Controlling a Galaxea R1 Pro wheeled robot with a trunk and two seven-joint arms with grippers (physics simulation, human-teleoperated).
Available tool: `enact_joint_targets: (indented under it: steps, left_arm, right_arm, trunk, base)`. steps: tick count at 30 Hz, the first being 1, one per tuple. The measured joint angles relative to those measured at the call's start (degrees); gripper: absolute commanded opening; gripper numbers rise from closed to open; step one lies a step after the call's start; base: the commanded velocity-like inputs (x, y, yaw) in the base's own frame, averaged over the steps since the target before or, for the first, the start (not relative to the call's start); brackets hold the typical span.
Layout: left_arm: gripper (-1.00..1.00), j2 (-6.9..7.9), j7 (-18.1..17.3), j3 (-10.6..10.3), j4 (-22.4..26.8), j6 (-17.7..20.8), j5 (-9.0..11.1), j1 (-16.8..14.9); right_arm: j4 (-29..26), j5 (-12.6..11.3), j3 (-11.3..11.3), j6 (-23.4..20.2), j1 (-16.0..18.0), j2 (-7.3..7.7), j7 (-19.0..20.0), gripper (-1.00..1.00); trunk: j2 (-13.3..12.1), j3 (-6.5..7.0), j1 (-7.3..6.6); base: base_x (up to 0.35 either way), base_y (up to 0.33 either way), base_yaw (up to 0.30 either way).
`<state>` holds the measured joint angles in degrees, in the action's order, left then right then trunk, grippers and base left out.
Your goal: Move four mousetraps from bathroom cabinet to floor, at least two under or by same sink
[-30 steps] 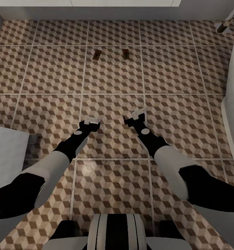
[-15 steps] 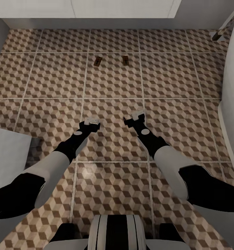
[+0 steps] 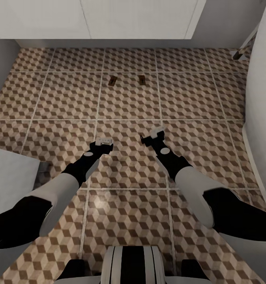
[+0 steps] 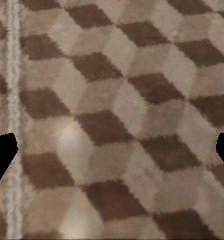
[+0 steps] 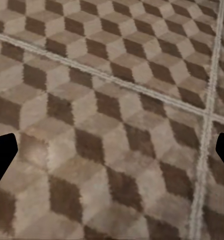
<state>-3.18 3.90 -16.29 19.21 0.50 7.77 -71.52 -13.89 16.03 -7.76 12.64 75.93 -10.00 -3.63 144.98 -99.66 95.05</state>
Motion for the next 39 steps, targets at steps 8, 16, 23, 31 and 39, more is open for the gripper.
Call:
enact_joint_targets:
  steps: [8, 16, 23, 31, 39]
  left_arm:
    - [1.0, -0.41, -0.02, 0.0, -2.63, -0.34, 0.06, 0.0]
    - [1.0, -1.01, -0.07, 0.0, -5.68, -0.55, 0.06, 0.0]
    - [1.0, -1.35, -0.34, 0.0, -7.37, -1.11, 0.06, 0.48]
    - [1.0, -2.15, -0.3, 0.01, -8.81, -3.94, 0.07, 1.67]
    - [1.0, -2.86, -0.36, 0.01, -11.81, -6.13, 0.08, 2.03]
  right_arm:
    - [0.23, 0.0, -0.02, 0.07, -0.26, 0.0, 0.04, 1.0]
    - [0.29, -0.01, 0.02, 0.91, -0.57, 0.03, 0.12, 1.0]
    - [2.09, 0.17, 0.17, 3.23, -0.85, 0.22, 0.13, 1.0]
    - [8.75, 0.15, 0.26, 9.32, -0.93, 1.23, 0.13, 1.0]
    - [12.2, 0.08, 0.25, 13.27, -1.59, 3.24, 0.14, 1.0]
  trunk:
    - [-0.11, 1.77, -0.21]
    - [-0.21, 3.55, -0.41]
    - [-0.31, 5.1, -0.59]
    - [-0.42, 6.87, -0.8]
    - [-0.52, 8.64, -1.0]
  base:
    - [0.0, 0.0, 0.0]
    - [0.0, 0.0, 0.0]
    - [0.0, 0.0, 0.0]
    - [0.0, 0.0, 0.0]
    - [0.0, 0.0, 0.0]
